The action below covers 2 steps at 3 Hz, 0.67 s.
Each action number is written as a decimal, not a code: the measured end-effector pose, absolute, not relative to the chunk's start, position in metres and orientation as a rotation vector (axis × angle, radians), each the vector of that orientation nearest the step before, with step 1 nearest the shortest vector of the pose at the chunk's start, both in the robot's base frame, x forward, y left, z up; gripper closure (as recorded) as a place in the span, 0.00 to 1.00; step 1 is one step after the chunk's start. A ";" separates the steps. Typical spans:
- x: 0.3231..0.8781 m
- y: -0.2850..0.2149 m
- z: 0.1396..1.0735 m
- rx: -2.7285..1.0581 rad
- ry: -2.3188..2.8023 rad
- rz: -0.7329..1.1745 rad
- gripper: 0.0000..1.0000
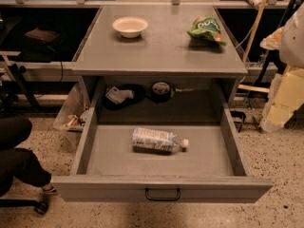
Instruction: Pick blue plastic bottle from top drawer and place on counter
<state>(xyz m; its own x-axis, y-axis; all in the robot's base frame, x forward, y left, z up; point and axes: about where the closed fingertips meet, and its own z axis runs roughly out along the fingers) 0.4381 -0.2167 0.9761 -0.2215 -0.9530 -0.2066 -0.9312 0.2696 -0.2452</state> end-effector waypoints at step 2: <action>0.447 -0.212 0.963 -1.740 2.212 -0.063 0.00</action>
Offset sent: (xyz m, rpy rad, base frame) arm 0.0200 0.0094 -0.0352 0.0489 0.0401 0.0496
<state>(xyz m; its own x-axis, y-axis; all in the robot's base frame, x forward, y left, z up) 0.4471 -0.2118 0.9631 -0.2030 -0.9529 -0.2251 -0.9387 0.2548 -0.2323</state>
